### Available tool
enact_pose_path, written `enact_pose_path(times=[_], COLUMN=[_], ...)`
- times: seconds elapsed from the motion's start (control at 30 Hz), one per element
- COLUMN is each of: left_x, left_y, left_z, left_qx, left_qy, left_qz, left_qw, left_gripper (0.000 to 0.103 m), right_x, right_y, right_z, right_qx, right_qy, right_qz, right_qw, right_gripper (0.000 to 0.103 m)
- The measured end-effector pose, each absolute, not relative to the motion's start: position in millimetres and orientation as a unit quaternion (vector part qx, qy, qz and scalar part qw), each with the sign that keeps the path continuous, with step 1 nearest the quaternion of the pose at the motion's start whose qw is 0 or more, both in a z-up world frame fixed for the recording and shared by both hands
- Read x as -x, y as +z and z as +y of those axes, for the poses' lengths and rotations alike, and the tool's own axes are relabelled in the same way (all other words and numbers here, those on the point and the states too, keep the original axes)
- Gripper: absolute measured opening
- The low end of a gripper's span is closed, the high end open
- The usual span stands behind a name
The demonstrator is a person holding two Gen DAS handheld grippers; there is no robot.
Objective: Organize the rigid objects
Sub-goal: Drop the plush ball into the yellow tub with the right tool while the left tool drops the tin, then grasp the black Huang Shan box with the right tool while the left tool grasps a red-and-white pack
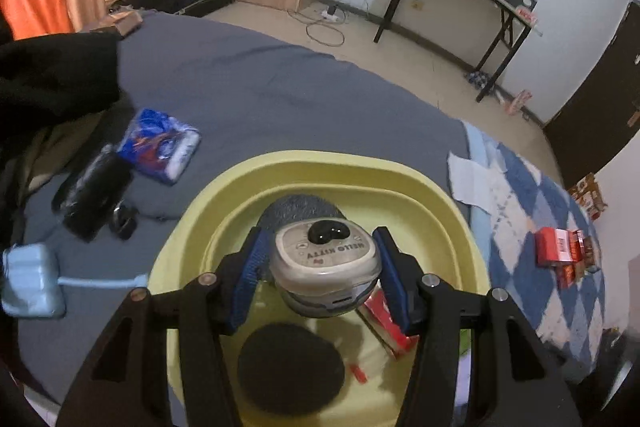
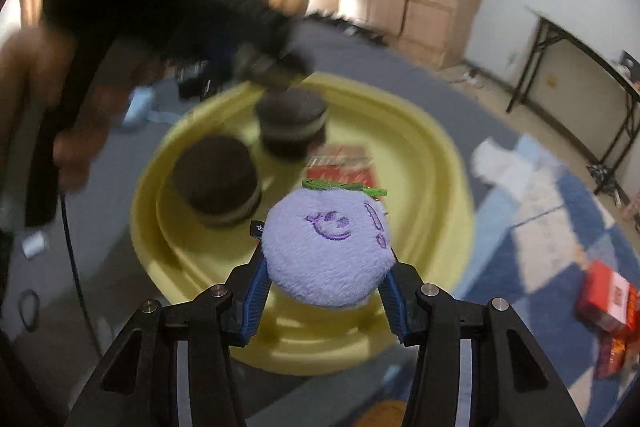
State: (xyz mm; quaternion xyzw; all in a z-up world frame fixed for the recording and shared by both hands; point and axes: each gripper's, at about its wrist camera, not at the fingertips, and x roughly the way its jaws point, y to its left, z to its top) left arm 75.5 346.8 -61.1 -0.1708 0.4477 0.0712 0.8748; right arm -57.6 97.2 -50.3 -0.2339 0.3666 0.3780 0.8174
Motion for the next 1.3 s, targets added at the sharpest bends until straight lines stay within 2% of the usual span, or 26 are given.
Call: enact_pose_path(times=[0.3, 0.37, 0.4, 0.43, 0.47, 0.53, 0.63, 0.77, 1.0, 1.3], left_x=[-91.4, -91.3, -91.5, -90.5, -89.1, -82.1, -74.1, -62.5, -58.5, -91.1], left_y=[-78.0, -77.4, -77.4, -76.3, -74.6, -63.4, -39.9, -4.2, 33.2, 7.9], left_z=[350.9, 354.4, 353.9, 352.7, 352.0, 350.6, 347.9, 337.3, 261.0, 95.0], left_qx=[0.166, 0.173, 0.173, 0.17, 0.168, 0.172, 0.182, 0.198, 0.164, 0.077], left_qy=[0.056, 0.056, 0.055, 0.053, 0.051, 0.05, 0.051, 0.033, -0.011, -0.1], left_qz=[0.442, 0.442, 0.444, 0.445, 0.442, 0.42, 0.393, 0.366, 0.363, 0.433], left_qw=[0.88, 0.878, 0.877, 0.878, 0.88, 0.89, 0.9, 0.909, 0.917, 0.892], left_gripper=[0.056, 0.056, 0.059, 0.067, 0.072, 0.089, 0.102, 0.103, 0.103, 0.103], right_x=[34.5, 33.2, 31.6, 31.7, 33.3, 35.3, 35.9, 36.1, 19.5, -5.1], right_y=[-91.5, -93.6, -94.1, -93.5, -91.1, -84.6, -68.5, -49.0, -32.7, -19.6], right_z=[129.4, 133.1, 135.6, 136.6, 135.5, 130.7, 110.8, 63.7, -60.8, -227.3], right_qx=[0.249, 0.248, 0.246, 0.242, 0.236, 0.219, 0.186, 0.15, 0.099, -0.031], right_qy=[0.373, 0.375, 0.376, 0.378, 0.379, 0.377, 0.368, 0.332, 0.221, 0.089], right_qz=[0.396, 0.392, 0.393, 0.394, 0.393, 0.385, 0.373, 0.356, 0.362, 0.376], right_qw=[0.801, 0.803, 0.802, 0.802, 0.804, 0.813, 0.831, 0.861, 0.9, 0.922], right_gripper=[0.05, 0.055, 0.056, 0.062, 0.074, 0.086, 0.094, 0.1, 0.102, 0.102])
